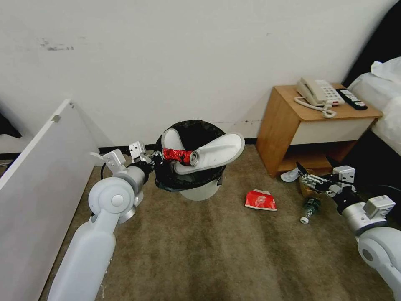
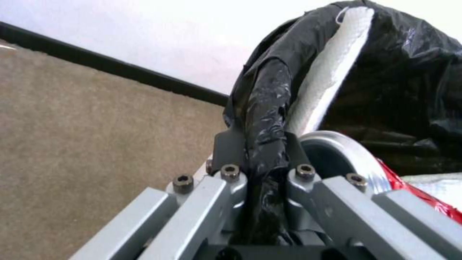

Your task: Pick up the trash bin, then pick up the garbage from the floor and place it into the trash bin.

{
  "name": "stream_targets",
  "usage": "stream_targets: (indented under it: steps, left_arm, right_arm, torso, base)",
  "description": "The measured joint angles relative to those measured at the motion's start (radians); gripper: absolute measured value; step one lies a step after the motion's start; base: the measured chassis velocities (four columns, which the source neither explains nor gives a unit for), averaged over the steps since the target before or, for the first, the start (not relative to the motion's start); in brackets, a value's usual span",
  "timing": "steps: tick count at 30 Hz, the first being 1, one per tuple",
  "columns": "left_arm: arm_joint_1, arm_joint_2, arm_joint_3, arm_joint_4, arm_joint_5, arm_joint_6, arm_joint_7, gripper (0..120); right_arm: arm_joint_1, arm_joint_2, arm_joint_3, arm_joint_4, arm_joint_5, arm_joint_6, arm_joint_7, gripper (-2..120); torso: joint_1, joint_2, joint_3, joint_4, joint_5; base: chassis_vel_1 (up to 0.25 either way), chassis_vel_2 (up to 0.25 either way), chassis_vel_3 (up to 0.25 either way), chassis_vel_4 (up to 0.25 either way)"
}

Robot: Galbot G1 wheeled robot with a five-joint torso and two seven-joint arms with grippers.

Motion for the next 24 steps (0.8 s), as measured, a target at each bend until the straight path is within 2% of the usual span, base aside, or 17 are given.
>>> stream_targets:
  steps: [24]
  left_arm:
    - [-0.005,0.001,-0.002,0.004,0.001,-0.002,-0.001,4]
  right_arm:
    - [0.033,-0.002,-0.025,-0.017,0.013,0.001,0.012,100]
  torso:
    - [0.0,0.0,0.0,0.0001,0.0]
  base:
    - [-0.003,-0.005,-0.003,-0.003]
